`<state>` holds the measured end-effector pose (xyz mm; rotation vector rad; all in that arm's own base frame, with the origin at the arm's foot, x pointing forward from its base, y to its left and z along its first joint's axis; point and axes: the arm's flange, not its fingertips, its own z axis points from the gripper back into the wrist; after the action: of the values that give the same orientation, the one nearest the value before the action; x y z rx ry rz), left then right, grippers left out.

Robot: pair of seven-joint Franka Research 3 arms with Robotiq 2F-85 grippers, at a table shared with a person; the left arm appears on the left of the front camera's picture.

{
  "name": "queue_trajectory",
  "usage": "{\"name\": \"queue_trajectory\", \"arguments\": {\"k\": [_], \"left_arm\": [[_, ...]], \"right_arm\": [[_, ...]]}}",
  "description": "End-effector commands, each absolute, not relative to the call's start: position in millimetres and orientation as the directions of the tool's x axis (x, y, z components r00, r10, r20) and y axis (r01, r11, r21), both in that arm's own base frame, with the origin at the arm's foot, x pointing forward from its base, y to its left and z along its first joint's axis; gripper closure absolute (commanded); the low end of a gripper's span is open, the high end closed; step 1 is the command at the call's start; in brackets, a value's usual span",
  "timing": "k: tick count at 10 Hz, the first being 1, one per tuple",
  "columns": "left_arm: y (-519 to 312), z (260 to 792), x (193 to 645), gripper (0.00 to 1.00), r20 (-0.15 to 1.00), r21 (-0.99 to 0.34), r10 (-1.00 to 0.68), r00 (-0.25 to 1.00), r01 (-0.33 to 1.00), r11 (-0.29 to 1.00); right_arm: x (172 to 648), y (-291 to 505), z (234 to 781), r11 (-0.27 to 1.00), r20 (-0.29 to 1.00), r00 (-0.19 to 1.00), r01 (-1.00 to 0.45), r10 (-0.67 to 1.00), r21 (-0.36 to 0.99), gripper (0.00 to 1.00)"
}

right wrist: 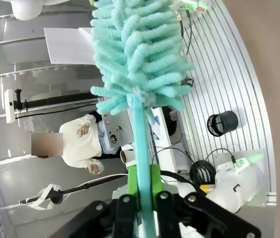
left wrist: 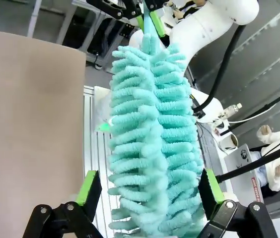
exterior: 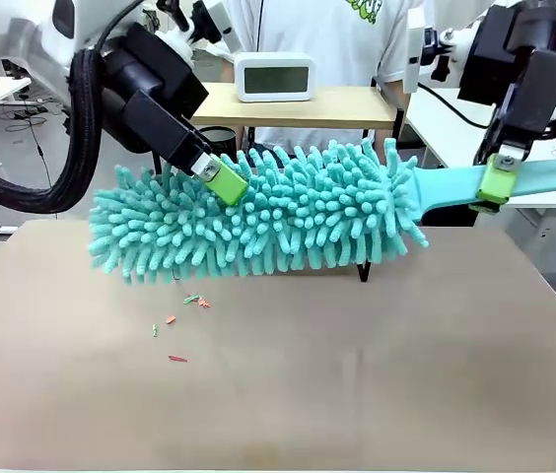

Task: Clean the shelf.
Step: Hand the Duster back to the human.

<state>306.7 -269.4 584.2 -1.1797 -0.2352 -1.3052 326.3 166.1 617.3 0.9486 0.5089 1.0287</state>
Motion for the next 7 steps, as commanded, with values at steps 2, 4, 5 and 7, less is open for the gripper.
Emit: {"name": "queue_trajectory", "arguments": {"k": [2, 4, 5, 7], "left_arm": [[-274.4, 579.1, 303.7, 0.60, 0.698, -0.523, -0.659, 0.281, 0.828, -0.201], [-275.8, 578.8, 302.3, 1.00, 0.683, -0.532, -0.682, 0.261, 0.818, -0.219], [-276.4, 577.6, 302.5, 1.00, 0.678, -0.531, -0.687, 0.260, 0.820, -0.214], [-277.3, 575.7, 303.4, 0.96, 0.677, -0.532, -0.686, 0.268, 0.822, -0.204]], "right_arm": [[325.4, 148.1, 629.8, 0.186, 0.063, 0.447, -0.491, 0.892, 0.851, 0.88], [325.7, 146.6, 628.9, 0.193, 0.061, 0.456, -0.490, 0.888, 0.850, 0.88], [325.9, 146.0, 628.1, 0.191, 0.062, 0.455, -0.488, 0.888, 0.852, 0.88], [326.3, 145.7, 626.7, 0.190, 0.061, 0.452, -0.488, 0.890, 0.852, 0.88]]}}
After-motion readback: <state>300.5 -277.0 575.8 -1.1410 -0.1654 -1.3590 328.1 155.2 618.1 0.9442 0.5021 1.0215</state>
